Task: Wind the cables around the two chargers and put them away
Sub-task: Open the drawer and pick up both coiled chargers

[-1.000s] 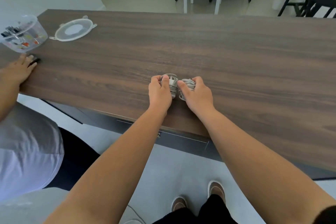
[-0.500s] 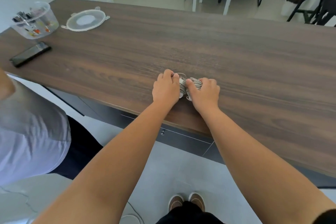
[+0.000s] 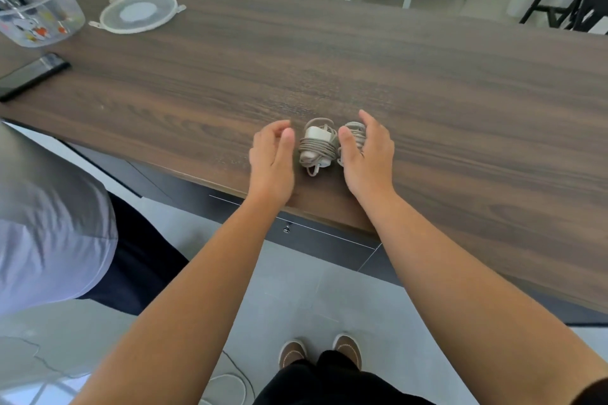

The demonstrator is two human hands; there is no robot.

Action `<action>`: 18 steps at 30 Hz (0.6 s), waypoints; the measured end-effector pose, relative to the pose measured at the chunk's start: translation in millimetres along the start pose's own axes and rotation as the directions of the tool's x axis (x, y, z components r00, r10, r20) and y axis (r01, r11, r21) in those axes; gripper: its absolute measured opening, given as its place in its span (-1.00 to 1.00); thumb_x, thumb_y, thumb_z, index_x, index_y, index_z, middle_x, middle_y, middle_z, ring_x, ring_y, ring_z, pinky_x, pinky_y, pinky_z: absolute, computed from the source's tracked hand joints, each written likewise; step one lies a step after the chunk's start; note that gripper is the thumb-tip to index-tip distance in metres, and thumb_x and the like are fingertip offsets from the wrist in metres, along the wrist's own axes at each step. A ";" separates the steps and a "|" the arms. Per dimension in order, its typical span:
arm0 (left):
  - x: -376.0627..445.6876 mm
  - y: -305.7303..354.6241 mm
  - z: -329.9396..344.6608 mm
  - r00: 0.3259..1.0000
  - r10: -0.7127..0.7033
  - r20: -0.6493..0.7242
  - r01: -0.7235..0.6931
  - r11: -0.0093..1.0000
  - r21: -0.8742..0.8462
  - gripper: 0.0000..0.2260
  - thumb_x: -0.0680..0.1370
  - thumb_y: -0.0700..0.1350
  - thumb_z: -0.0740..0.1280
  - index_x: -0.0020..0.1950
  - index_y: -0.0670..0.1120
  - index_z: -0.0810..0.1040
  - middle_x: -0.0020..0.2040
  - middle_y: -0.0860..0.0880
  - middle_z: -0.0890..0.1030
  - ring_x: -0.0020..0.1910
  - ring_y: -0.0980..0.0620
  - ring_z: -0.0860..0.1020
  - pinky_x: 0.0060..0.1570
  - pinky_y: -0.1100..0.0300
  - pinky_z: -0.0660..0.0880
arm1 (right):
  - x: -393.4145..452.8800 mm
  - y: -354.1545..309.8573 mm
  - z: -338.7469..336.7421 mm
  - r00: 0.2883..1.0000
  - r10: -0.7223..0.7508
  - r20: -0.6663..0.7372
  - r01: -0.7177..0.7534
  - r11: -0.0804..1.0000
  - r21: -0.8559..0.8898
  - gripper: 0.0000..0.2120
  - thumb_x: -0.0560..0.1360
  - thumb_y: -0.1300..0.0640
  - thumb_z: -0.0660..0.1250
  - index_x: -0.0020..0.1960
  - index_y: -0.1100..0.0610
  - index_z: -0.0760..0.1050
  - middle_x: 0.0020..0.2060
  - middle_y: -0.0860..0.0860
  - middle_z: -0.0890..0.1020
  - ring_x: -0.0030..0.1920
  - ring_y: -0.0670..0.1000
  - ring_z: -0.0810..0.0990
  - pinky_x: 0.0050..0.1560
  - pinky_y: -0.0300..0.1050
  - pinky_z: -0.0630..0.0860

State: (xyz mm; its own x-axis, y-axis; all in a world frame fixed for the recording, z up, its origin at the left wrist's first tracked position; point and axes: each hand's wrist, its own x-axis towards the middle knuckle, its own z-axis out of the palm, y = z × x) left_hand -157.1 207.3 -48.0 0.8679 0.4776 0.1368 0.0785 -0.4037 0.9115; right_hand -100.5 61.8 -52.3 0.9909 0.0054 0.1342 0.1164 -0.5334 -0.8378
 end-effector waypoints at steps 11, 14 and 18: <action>-82.3 -198.8 -20.0 0.852 -0.514 -0.105 0.518 0.856 0.012 -0.93 0.60 -0.16 0.23 -0.01 0.02 0.44 -0.05 -0.04 0.54 -0.15 -0.04 0.54 -0.22 0.13 0.44 | -19.8 -5.7 12.5 0.903 -0.408 0.133 0.422 0.786 -0.453 -0.64 0.55 -0.23 0.15 0.31 -0.24 0.45 0.53 0.03 0.20 0.53 0.22 0.06 0.44 0.26 -0.04; -62.3 -258.8 -2.8 0.755 -0.627 0.192 0.565 0.770 0.296 -0.94 0.57 -0.13 0.28 0.01 0.00 0.52 -0.11 -0.06 0.60 -0.07 -0.22 0.60 -0.17 0.03 0.51 | -20.8 -3.2 15.5 0.897 -0.425 0.117 0.425 0.761 -0.491 -0.64 0.54 -0.23 0.17 0.30 -0.22 0.46 0.48 0.02 0.31 0.50 0.20 0.16 0.43 0.25 0.02; -30.9 -307.4 29.4 0.705 -0.608 0.364 0.386 0.760 0.523 -0.83 0.59 -0.09 0.28 0.13 -0.05 0.58 0.03 -0.12 0.66 0.04 -0.19 0.60 -0.06 0.12 0.48 | -23.7 -4.3 16.4 0.896 -0.427 0.126 0.427 0.747 -0.509 -0.61 0.54 -0.24 0.15 0.33 -0.23 0.43 0.45 -0.01 0.35 0.50 0.15 0.20 0.43 0.21 0.03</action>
State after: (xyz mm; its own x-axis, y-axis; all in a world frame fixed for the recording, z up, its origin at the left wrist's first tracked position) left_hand -193.7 293.7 -343.8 0.7431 0.2980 -0.5992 0.6507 -0.5306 0.5431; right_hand -123.4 77.8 -60.6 0.8463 0.3389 0.4111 0.4765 -0.8266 -0.2995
